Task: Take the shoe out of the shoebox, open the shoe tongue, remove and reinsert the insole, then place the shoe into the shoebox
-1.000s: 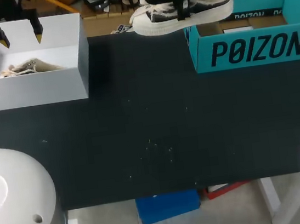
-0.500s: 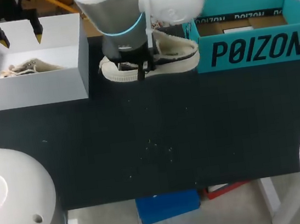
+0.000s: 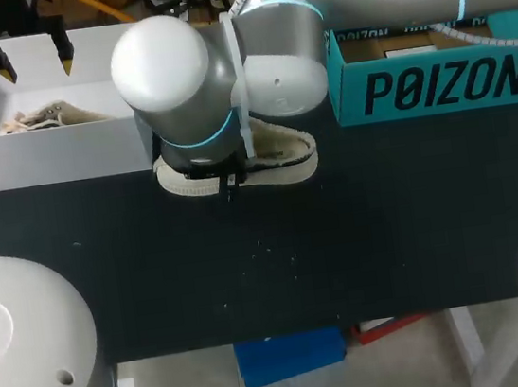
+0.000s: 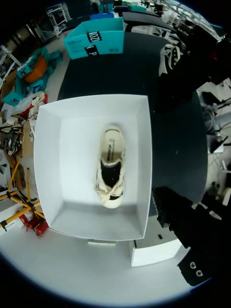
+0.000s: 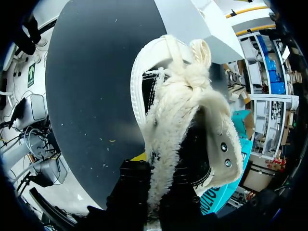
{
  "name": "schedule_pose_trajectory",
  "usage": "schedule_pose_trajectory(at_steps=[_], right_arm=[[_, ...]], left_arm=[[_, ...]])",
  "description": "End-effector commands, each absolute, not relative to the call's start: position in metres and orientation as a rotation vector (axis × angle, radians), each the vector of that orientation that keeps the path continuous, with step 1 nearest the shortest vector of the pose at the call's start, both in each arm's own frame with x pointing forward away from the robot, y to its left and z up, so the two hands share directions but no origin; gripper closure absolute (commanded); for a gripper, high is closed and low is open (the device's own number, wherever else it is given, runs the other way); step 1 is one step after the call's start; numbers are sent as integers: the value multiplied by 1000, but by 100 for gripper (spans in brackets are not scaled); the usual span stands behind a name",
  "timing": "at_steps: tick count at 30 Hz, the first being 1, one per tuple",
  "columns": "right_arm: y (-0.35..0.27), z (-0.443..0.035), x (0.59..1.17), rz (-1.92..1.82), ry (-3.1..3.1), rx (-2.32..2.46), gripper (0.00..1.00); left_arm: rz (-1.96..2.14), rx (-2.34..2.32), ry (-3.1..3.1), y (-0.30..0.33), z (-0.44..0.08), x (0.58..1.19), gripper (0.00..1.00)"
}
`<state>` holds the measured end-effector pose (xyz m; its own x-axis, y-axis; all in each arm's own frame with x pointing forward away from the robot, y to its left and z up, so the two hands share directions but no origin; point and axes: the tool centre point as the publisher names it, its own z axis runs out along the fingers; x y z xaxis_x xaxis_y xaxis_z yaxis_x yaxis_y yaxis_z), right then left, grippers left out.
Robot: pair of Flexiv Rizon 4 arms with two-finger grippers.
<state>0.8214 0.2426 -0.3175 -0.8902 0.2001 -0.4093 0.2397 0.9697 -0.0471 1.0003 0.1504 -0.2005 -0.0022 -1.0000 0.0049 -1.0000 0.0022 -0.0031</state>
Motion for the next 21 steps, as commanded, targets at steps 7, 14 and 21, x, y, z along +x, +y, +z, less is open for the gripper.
schedule_pose_trajectory(at_steps=[7, 14, 21], right_arm=[[230, -355, 801, -40, 2741, 241, 100], [231, -374, 796, -13, 2760, 230, 100], [235, -394, 790, -2, 2800, 209, 100]], left_arm=[[4, 2219, -2222, 150, -200, 1000, 0], [4, 2219, -2222, 150, -200, 1000, 0], [4, 2219, -2222, 150, -200, 1000, 0]])
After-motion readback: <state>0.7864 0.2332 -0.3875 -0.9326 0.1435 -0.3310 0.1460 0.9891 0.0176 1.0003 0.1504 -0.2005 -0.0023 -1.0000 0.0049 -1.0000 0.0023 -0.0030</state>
